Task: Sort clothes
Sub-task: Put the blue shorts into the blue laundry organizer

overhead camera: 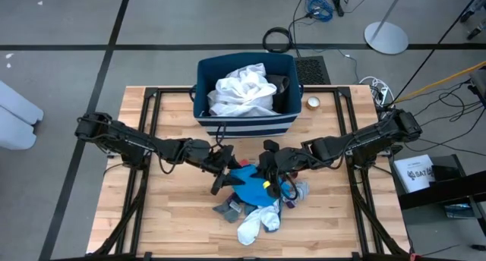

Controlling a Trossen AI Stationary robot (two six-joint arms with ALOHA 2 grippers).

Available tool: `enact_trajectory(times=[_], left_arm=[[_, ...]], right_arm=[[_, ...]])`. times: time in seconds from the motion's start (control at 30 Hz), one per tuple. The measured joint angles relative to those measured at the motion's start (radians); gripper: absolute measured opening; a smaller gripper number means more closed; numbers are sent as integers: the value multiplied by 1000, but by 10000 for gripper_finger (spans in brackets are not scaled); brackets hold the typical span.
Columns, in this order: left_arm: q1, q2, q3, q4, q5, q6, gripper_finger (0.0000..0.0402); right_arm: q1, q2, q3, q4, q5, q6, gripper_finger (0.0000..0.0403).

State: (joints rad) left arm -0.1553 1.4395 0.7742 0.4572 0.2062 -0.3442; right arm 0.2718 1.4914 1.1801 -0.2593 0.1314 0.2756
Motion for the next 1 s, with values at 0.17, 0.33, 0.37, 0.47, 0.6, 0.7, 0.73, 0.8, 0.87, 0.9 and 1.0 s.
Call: enact_trajectory(times=[0.17,0.33,0.37,0.47,0.6,0.7,0.73,0.8,0.87,0.9,1.0], left_arm=[[0,0,0,0,4,24,56],[-1,0,0,-5,5,38,28],[-1,0,0,-5,5,39,28],[0,0,0,-5,4,38,28],[0,0,0,-5,-4,38,28],[0,-19,-1,-6,-13,38,28],[0,-30,3,-6,-13,38,28],[0,-60,15,-6,-13,42,28],[0,-95,30,0,-13,57,28],[0,-112,37,-1,-13,66,28],[2,-174,55,-9,-13,72,29]], right_arm=[[0,0,0,-4,-2,9,28],[4,-1,0,-18,-4,39,76],[4,-1,0,-25,-4,50,90],[4,-1,0,-49,-2,60,133],[3,-12,0,-111,-9,51,188],[3,-55,0,-199,-8,58,218],[3,-74,0,-224,-7,75,224],[3,-115,0,-267,2,109,234],[7,-159,0,-290,13,131,237],[12,-180,0,-301,28,136,237],[32,-242,0,-342,80,132,235]])
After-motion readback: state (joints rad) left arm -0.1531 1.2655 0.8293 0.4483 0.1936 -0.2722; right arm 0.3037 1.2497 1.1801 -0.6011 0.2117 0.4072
